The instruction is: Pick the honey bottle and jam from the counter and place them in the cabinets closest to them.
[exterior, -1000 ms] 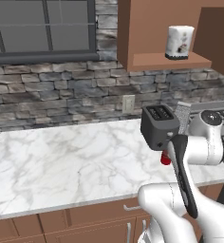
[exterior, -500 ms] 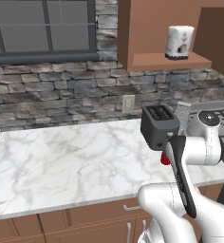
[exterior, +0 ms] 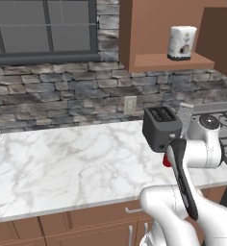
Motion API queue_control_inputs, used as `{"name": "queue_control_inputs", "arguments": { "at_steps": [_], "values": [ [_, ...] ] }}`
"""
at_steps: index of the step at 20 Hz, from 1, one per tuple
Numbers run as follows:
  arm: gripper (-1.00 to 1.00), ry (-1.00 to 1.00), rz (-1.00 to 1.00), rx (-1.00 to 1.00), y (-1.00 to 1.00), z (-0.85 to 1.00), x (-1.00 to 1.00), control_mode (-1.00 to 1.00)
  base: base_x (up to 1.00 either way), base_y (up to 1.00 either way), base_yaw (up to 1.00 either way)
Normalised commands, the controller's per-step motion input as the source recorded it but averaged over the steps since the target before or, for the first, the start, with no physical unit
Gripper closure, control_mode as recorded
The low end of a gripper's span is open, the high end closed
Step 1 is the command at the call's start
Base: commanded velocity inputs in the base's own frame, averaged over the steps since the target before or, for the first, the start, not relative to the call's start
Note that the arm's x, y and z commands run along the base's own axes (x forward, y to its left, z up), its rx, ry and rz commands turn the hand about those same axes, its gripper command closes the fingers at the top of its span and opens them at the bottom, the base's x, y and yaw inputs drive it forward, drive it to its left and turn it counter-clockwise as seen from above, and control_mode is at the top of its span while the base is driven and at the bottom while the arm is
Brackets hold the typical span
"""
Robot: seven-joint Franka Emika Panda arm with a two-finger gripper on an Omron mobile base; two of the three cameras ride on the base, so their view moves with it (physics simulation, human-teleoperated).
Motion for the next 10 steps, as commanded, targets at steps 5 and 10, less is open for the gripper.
{"name": "queue_control_inputs", "arguments": {
  "at_steps": [5,10],
  "values": [
    [-1.00,0.00,0.00,0.00,0.00,-0.29,0.11,-1.00,0.00,0.00,0.00],
    [-1.00,0.00,0.00,0.00,0.00,-0.27,0.19,-1.00,0.00,0.00,0.00]
  ]
}}
